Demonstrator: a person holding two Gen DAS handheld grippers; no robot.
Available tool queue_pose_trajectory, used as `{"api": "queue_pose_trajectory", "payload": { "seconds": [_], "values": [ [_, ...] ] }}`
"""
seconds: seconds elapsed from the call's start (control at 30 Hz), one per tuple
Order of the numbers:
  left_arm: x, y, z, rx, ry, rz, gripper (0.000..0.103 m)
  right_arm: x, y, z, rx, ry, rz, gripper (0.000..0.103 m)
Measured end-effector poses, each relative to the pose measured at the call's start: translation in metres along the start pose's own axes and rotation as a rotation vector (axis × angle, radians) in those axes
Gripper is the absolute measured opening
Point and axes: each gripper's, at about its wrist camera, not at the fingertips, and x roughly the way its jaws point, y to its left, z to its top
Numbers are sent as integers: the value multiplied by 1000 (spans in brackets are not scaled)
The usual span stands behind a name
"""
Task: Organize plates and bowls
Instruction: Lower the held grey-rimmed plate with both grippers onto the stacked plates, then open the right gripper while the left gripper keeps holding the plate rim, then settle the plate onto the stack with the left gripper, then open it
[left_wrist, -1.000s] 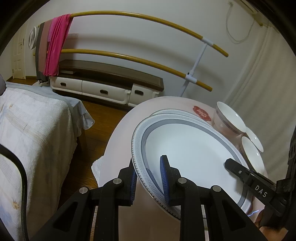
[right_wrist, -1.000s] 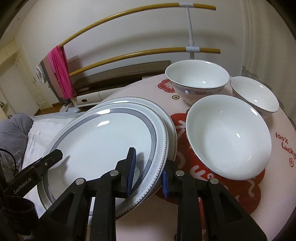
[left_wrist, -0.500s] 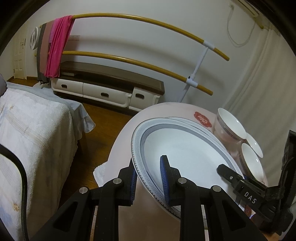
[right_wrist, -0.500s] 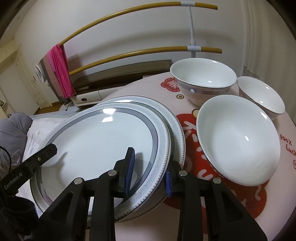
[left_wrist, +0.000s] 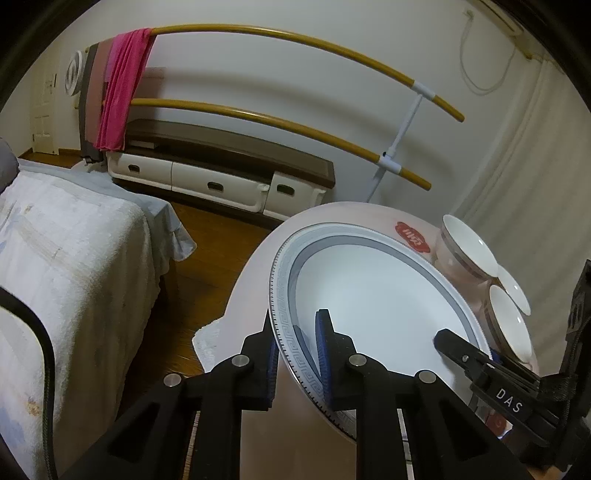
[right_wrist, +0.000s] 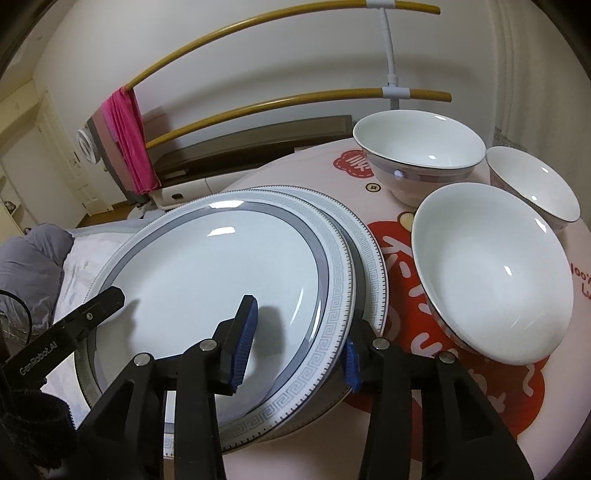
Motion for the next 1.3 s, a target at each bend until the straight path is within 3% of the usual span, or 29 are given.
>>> {"api": "queue_pose_trajectory", "payload": {
  "seconds": [0.5,0.77,1.3],
  "values": [
    [-14,3,0,-36,-11,-6,13,1,3,-2,-2,11,76,55],
    [-22,4,1,-36,-10,-4,13,3,16,-5,-44,14,79,75],
    [-37,2,-4,-46,-14,-6,13,11,25,-7,-112,22,80,91]
  ]
}}
